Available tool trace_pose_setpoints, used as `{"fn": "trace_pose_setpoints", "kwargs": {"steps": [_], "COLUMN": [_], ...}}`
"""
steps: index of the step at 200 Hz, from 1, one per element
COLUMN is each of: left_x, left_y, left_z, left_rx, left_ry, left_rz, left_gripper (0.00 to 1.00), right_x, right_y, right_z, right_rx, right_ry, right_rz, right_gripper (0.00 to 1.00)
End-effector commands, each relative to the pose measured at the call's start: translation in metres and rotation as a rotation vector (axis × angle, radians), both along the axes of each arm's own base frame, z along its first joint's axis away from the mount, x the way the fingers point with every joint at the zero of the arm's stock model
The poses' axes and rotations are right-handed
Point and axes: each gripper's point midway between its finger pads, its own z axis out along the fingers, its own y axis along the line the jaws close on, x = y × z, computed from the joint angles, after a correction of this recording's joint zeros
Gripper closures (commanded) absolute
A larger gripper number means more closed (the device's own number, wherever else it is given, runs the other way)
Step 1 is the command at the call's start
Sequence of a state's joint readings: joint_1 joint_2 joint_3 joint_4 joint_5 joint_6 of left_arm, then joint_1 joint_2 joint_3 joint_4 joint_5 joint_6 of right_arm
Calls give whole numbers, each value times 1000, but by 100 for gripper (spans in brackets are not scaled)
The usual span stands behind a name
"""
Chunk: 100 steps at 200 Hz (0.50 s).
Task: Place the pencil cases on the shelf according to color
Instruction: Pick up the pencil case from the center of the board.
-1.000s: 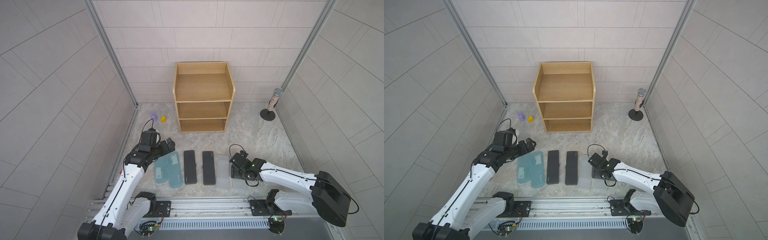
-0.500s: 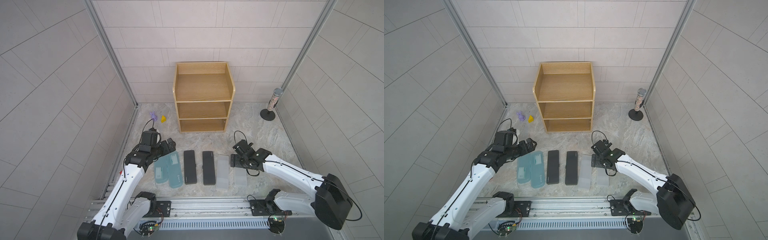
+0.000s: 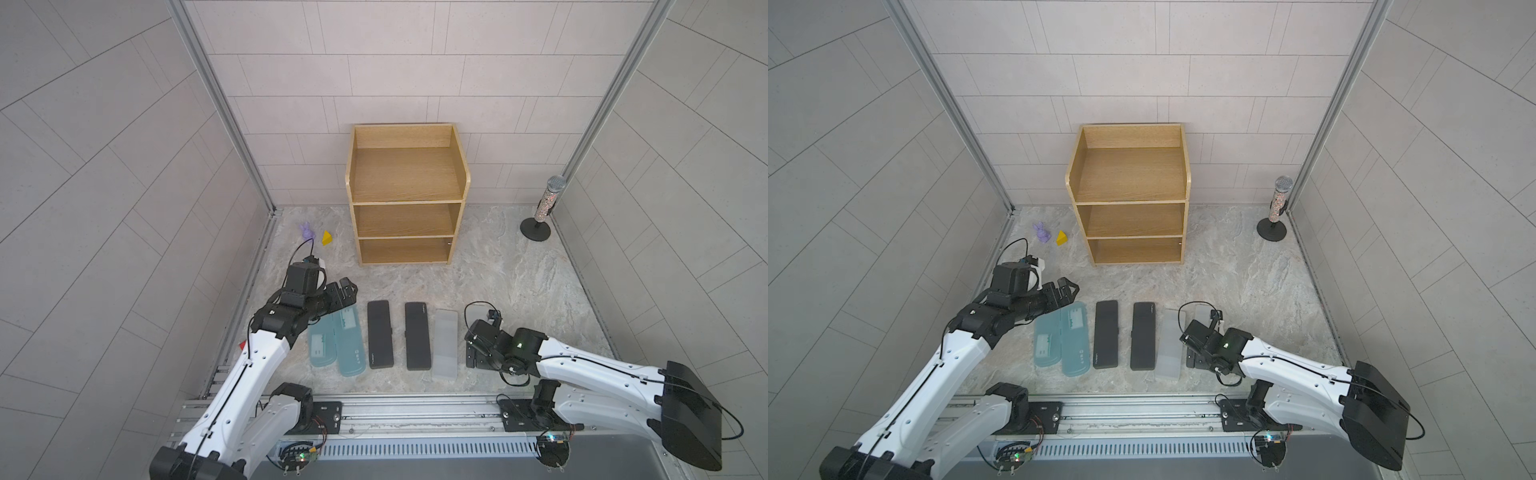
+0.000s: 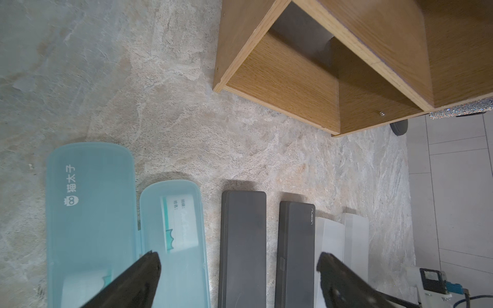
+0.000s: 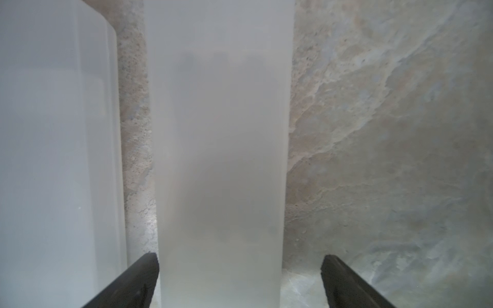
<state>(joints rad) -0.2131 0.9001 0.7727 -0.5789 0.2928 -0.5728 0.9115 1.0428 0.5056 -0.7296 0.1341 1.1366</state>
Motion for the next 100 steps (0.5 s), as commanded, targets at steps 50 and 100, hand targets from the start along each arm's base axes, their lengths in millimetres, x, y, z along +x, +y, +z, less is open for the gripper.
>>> {"fn": "trace_pose_setpoints", "kwargs": {"steps": [50,100], "left_x": [1,1], "left_y": [-3,-2], "left_z": [1,4], "left_rx": [-8,-8], "left_ry": [-18,-34], "left_rz": [-11,-5], "left_gripper": [0,0], "right_x": [-5,-7], "right_y": [7,4], "right_z": [-16,-24], "right_rx": [-41,-83], "right_ry": [6,-6], "right_rz": [-33,-33], "right_gripper": [1,11]}}
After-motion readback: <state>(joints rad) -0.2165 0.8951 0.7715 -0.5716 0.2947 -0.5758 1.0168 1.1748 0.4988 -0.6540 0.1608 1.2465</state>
